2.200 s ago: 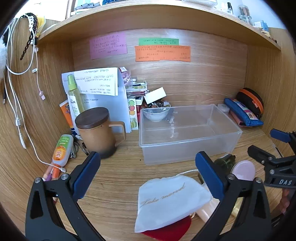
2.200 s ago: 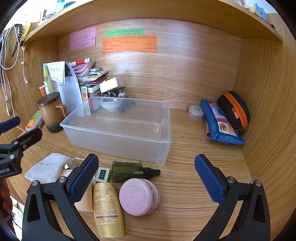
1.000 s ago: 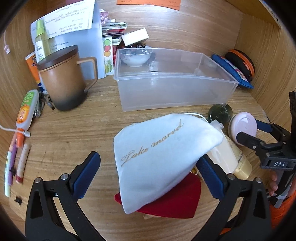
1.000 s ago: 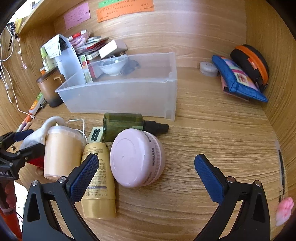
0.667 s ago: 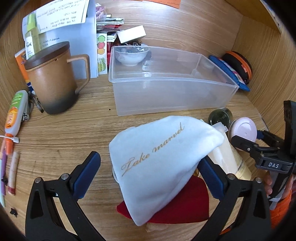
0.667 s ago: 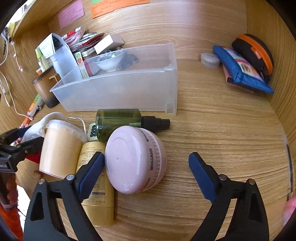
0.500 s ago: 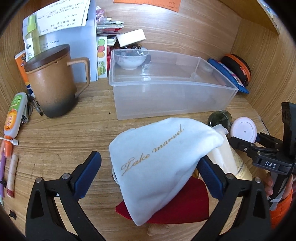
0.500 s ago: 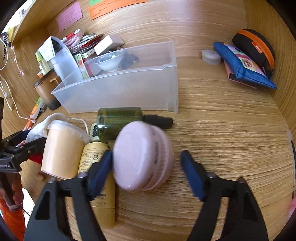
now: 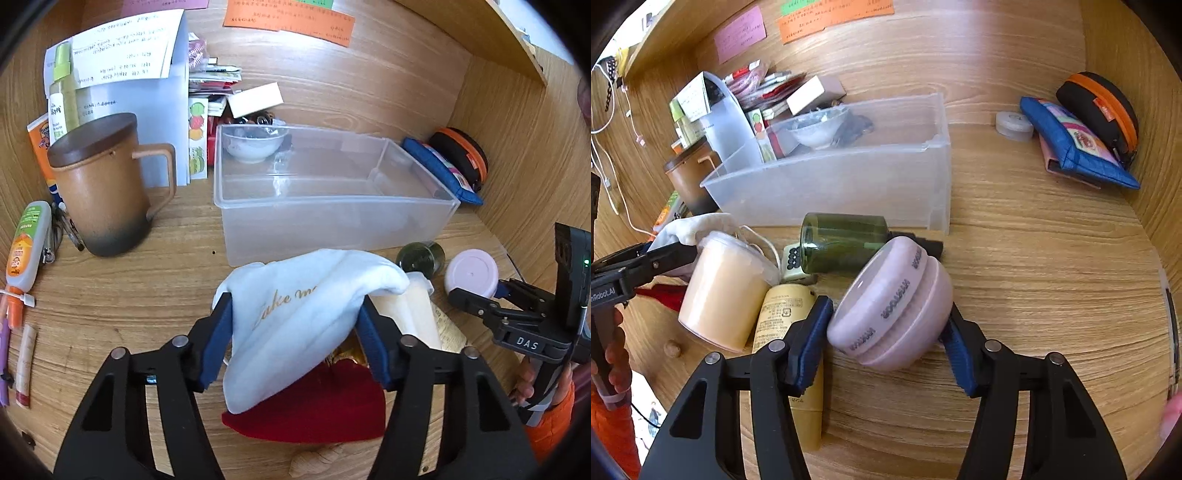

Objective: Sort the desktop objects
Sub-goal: 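Lift the pink compact with the right gripper while the left lifts the white pouch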

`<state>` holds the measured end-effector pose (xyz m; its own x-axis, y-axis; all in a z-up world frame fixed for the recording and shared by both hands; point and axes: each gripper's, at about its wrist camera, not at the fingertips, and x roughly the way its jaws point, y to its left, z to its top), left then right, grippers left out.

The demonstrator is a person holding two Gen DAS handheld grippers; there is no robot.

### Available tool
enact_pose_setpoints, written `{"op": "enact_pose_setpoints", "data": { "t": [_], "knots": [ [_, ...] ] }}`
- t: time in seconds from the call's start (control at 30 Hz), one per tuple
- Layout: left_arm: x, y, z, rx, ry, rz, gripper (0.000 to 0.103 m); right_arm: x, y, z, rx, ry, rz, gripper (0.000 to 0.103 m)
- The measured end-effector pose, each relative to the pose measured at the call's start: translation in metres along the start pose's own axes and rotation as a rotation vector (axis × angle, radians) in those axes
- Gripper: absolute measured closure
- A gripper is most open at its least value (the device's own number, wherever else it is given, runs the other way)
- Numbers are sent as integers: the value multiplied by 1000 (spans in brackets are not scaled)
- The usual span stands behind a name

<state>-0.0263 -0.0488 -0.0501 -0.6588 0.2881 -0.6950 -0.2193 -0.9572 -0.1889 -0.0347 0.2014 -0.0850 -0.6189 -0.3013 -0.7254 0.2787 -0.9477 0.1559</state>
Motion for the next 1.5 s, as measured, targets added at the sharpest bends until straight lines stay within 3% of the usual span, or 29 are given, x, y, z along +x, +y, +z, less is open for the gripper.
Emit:
{"op": "enact_pose_setpoints", "data": {
  "t": [0.87, 0.97, 1.07, 1.17, 1.23, 1.3, 1.5],
  "knots": [
    [-68, -16, 23, 50, -170, 51, 41, -56, 7, 27, -33, -151, 8, 49],
    [-74, -19, 28, 61, -186, 42, 57, -62, 8, 32, -40, -167, 12, 49],
    [-75, -23, 34, 79, -194, 49, 58, -65, 9, 37, -48, -177, 19, 49],
    [-65, -21, 32, 92, -154, 57, 58, -67, 13, 41, -63, -186, 13, 49],
    [-61, -15, 27, 74, -128, 33, 54, -65, 15, 41, -70, -184, 12, 49],
    [-56, -5, 19, 52, -110, 57, 29, -64, 16, 40, -73, -177, 20, 49],
    [-24, 32, 1, -42, 11, 82, 25, -54, 17, 35, -75, -149, 32, 49]
  ]
}}
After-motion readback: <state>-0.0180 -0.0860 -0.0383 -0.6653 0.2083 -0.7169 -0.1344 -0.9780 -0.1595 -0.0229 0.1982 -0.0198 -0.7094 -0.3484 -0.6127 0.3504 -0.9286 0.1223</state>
